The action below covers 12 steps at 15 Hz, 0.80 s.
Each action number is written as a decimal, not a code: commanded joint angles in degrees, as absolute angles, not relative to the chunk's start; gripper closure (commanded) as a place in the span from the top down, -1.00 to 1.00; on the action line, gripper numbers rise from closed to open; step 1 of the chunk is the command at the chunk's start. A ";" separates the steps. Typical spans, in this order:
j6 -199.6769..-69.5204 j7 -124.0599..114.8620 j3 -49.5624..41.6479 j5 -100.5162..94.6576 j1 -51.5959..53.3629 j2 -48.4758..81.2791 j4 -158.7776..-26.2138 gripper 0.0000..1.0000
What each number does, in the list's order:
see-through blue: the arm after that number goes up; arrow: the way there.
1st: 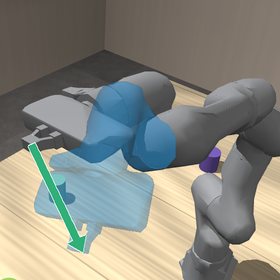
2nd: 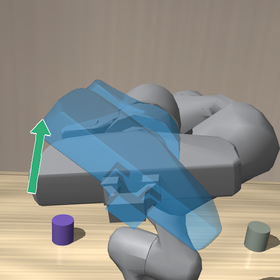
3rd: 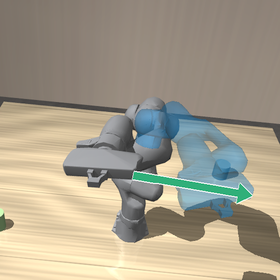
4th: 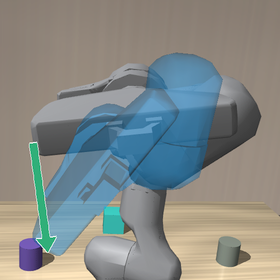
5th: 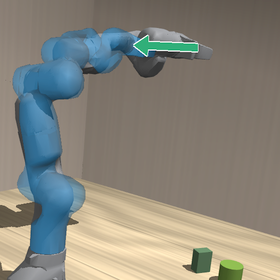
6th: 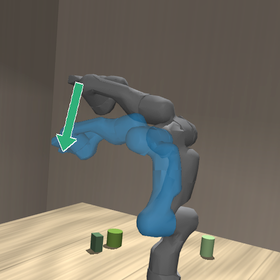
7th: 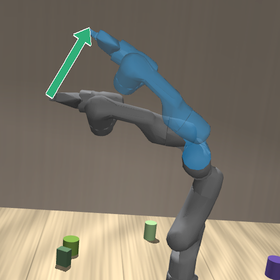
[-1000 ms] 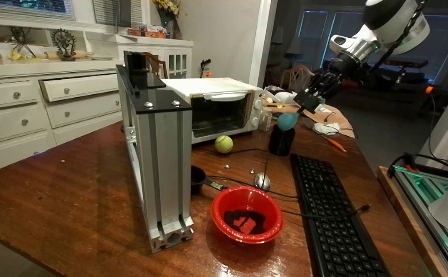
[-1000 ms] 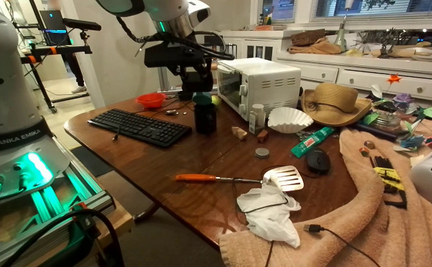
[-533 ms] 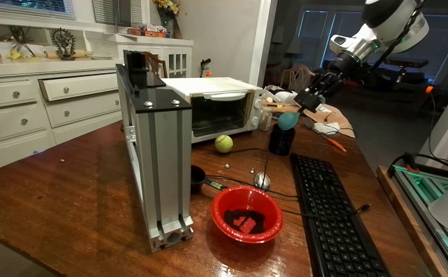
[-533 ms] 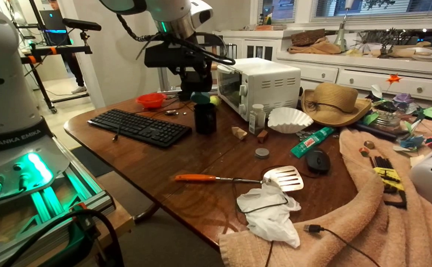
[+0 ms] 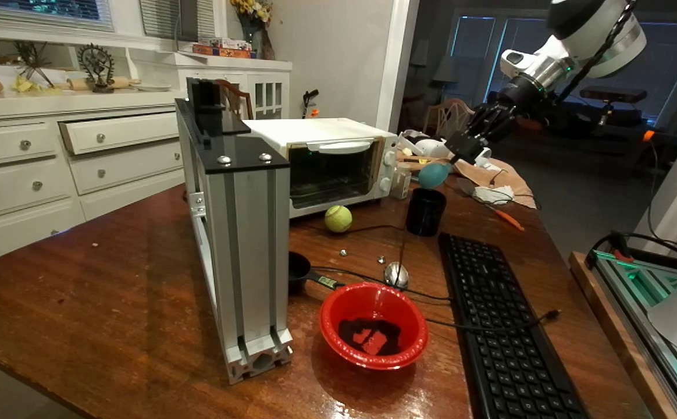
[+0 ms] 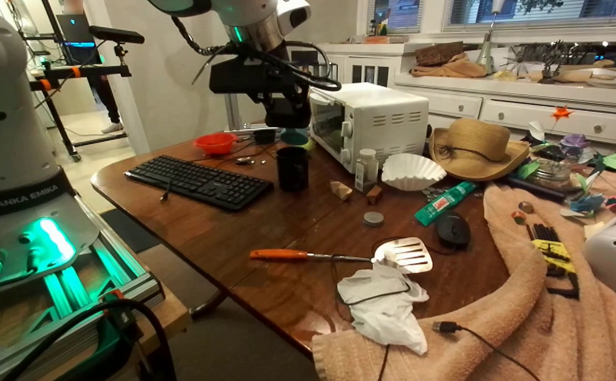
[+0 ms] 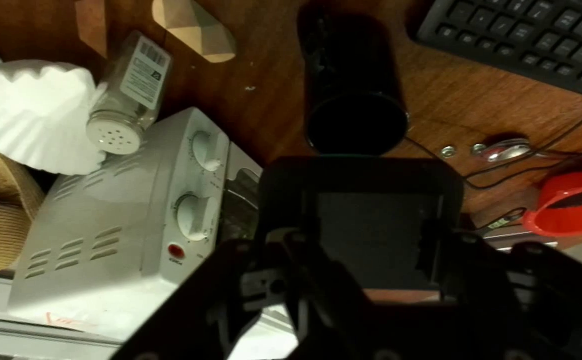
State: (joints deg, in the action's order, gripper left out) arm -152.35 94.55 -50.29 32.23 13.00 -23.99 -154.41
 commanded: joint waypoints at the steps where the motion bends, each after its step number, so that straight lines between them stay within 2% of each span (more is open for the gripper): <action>1: -159.31 93.94 -49.86 33.88 13.32 -23.14 -154.79 -0.55; 8: -159.42 89.00 -44.17 27.76 8.44 -21.24 -155.72 -0.55; 12: -158.92 80.94 -32.37 14.92 -3.01 -22.88 -158.13 -0.55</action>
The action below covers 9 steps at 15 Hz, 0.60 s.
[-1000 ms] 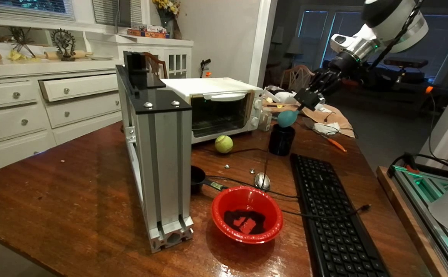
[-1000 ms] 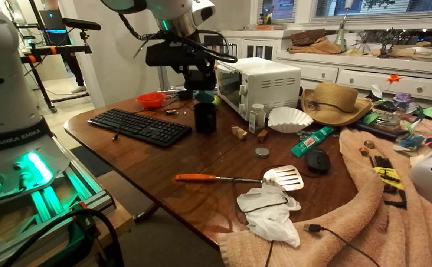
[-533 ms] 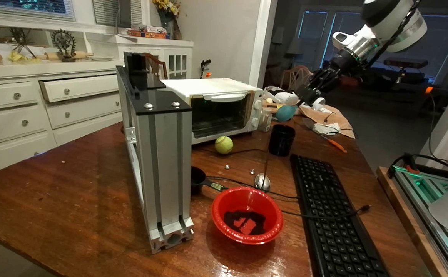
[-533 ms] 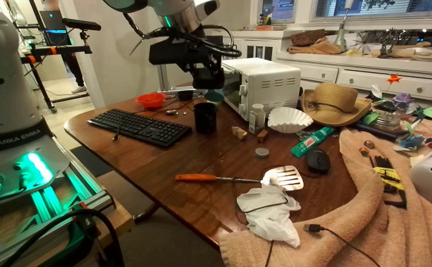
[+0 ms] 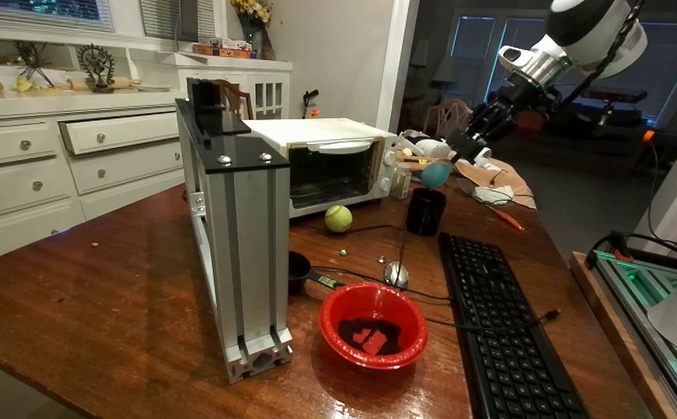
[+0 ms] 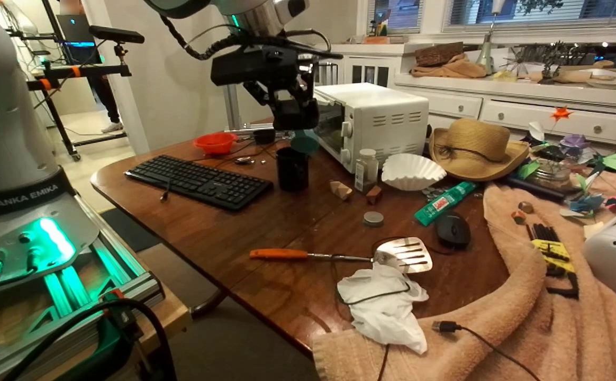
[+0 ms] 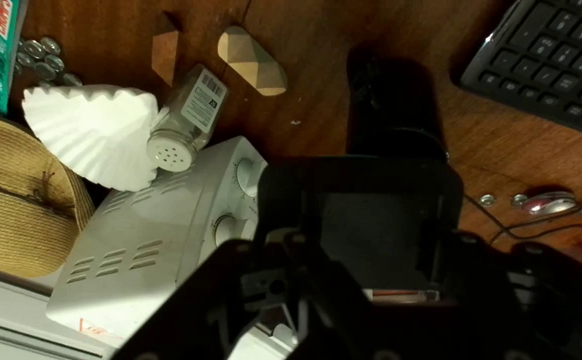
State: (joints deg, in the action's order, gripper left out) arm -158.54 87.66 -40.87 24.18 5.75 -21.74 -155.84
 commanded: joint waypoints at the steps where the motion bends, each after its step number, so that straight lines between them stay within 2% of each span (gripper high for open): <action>1: -157.44 78.81 -29.56 11.19 -5.95 -23.92 -158.52 -0.55; 5: -152.34 69.64 -19.23 -0.37 -13.83 -27.57 -157.36 -0.55; 9: -143.04 60.57 -11.44 -7.49 -14.73 -34.41 -157.71 -0.55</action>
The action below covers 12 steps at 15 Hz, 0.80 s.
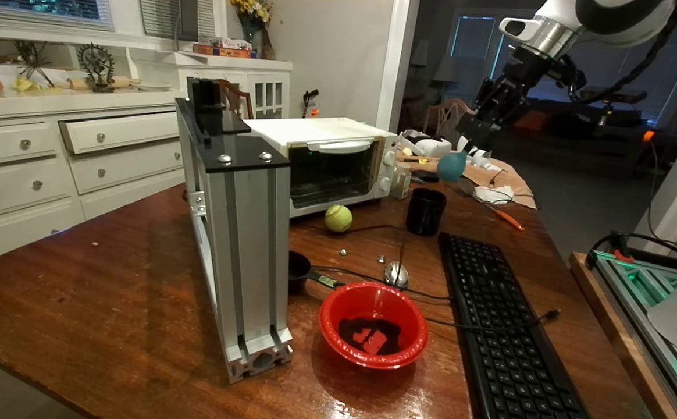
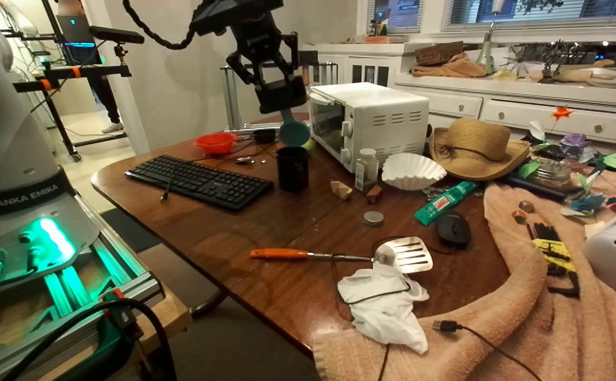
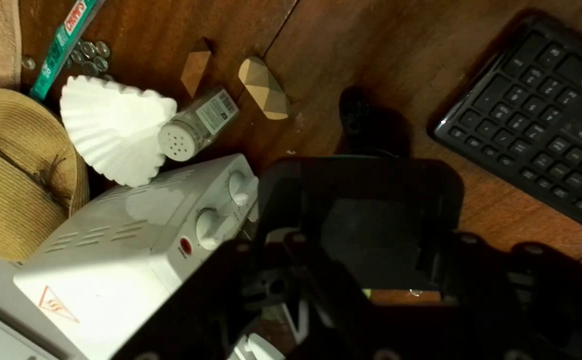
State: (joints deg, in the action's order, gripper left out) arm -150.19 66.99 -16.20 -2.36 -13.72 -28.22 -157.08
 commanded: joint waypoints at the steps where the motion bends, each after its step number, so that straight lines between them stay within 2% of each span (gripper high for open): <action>1: -139.77 58.16 -9.66 -8.45 -13.85 -35.55 -157.08 -0.55; 7: -127.98 41.54 0.71 -11.71 -6.11 -40.48 -156.31 -0.55; 12: -126.67 29.79 5.27 -11.23 2.36 -31.09 -149.10 -0.55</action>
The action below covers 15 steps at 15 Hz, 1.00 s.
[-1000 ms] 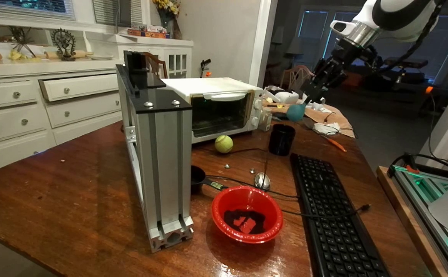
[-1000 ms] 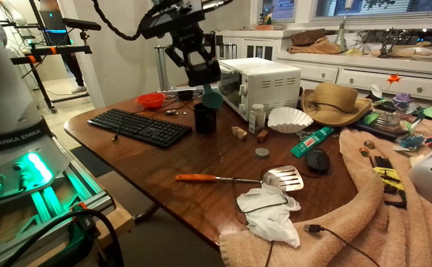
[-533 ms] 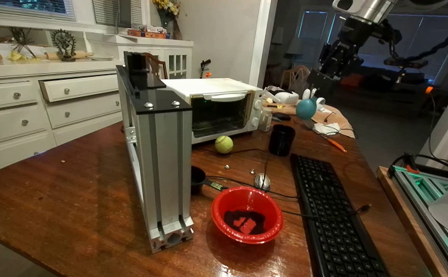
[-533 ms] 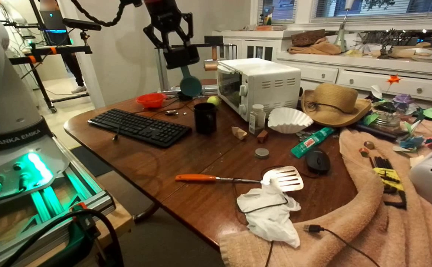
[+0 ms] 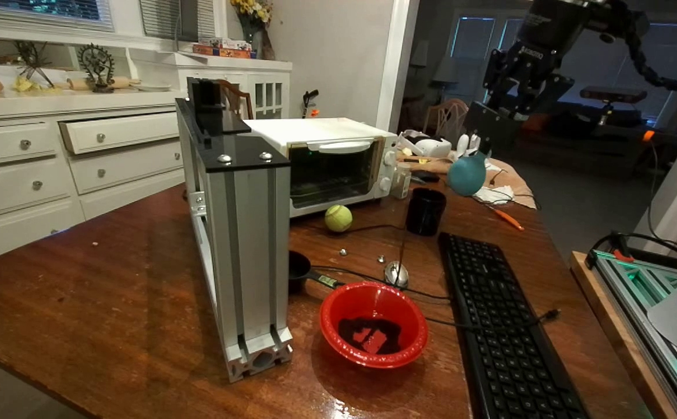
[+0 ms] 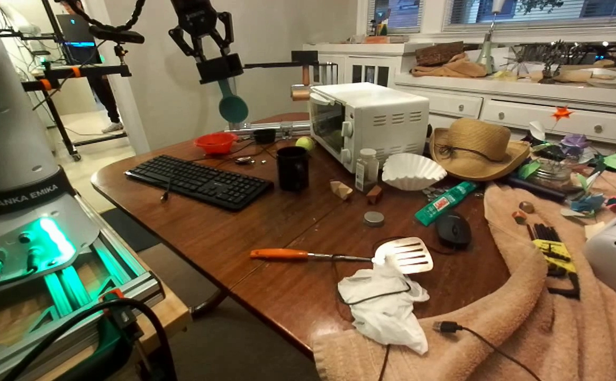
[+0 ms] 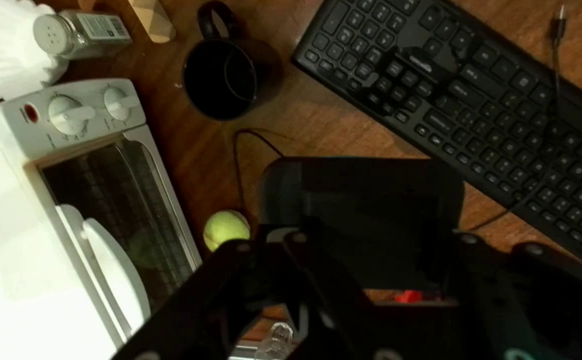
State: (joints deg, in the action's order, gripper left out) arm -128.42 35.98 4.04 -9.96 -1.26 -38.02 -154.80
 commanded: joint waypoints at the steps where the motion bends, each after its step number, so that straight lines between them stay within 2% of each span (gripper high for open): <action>1: -126.82 27.76 5.88 -11.47 3.41 -28.72 -147.05 -0.55; 15: -124.11 16.81 9.74 -13.86 7.83 2.94 -113.47 -0.55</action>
